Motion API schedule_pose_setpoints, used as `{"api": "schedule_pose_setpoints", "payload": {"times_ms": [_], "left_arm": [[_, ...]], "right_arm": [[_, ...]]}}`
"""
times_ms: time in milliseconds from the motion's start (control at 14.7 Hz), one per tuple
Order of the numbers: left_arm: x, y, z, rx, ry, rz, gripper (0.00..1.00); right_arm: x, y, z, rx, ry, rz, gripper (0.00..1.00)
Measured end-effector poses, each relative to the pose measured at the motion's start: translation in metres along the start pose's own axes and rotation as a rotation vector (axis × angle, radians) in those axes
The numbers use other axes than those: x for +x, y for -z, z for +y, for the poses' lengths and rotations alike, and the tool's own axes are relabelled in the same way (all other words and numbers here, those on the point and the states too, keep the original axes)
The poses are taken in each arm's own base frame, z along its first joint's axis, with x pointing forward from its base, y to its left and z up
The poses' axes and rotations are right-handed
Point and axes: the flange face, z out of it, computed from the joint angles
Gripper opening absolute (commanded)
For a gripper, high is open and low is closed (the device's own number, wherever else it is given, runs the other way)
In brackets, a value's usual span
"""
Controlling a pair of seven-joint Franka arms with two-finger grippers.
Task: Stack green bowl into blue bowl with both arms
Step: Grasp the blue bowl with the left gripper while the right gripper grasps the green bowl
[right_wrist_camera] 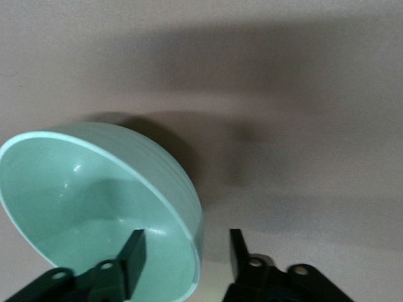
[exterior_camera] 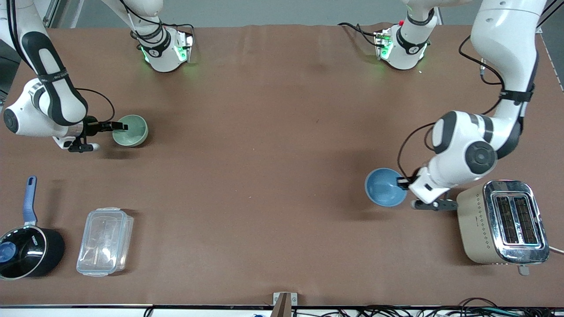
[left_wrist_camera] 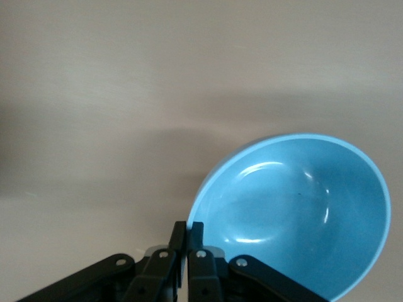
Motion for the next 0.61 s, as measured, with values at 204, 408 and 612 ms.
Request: {"api": "schedule_pose_setpoints", "payload": {"times_ms": [204, 408, 612], "left_arm": [[-0.028, -0.007, 0.083, -0.010, 0.044, -0.019, 0.00], [-0.064, -0.020, 0.159, 0.003, 0.094, -0.038, 0.00], [-0.095, -0.042, 0.211, 0.018, 0.117, -0.065, 0.00]], "right_arm": [[0.001, 0.001, -0.001, -0.002, 0.004, 0.004, 0.03], [0.005, 0.012, 0.000, -0.011, 0.007, 0.030, 0.02], [0.008, 0.046, -0.014, -0.030, 0.022, 0.090, 0.02]]}}
